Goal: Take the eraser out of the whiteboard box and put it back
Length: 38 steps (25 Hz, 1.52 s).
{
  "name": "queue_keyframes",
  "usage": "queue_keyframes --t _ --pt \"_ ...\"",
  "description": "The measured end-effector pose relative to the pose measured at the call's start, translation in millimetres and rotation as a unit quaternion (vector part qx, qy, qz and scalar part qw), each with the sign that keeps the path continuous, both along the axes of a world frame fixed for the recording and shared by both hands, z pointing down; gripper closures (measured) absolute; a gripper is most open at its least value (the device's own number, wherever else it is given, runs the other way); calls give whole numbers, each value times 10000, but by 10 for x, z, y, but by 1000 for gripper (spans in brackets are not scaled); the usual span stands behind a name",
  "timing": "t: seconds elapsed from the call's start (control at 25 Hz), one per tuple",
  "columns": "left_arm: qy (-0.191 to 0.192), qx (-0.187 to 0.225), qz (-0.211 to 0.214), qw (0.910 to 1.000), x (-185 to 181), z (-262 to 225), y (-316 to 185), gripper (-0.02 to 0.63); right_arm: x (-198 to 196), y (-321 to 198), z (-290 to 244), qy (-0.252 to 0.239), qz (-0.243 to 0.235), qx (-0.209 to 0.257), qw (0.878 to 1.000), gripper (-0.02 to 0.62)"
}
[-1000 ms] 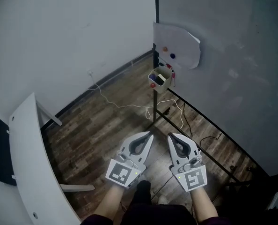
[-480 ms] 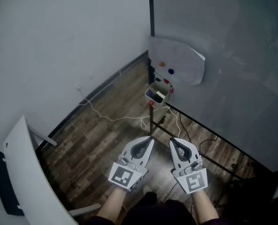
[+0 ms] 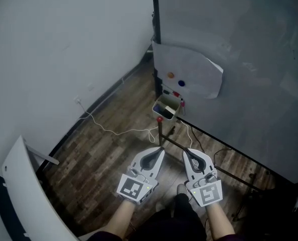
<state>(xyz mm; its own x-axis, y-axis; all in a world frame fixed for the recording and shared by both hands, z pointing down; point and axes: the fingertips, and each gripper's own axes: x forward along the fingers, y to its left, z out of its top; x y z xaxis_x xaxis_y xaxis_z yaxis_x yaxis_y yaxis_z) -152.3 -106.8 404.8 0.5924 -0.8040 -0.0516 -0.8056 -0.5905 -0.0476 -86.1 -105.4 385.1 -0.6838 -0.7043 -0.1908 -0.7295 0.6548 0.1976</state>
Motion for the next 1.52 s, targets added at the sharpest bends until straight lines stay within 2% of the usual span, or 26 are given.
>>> queue_keyframes --t 0.48,0.84,1.08,1.12,1.32,1.52 --pt "16 -344 -225 9992 284 296 -923 600 156 -1020 268 -213 -281 -406 9986 592" --pt "-4 -462 -497 9977 246 421 -1215 600 73 -1306 404 -311 -574 -571 9962 592" --pt "-288 -509 -724 9957 201 597 -1414 597 22 -1394 492 -351 -640 -666 9951 592" --pt "-373 -530 -738 9952 209 639 -1468 590 24 -1417 511 -362 -634 -688 9950 592" --pt "-727 -771 -909 9902 176 933 -1781 448 62 -1518 604 -366 -585 -739 9949 592" --pt "-1159 -1033 -1071 9820 111 1169 -2060 379 124 -1582 683 -315 -557 -832 9945 592"
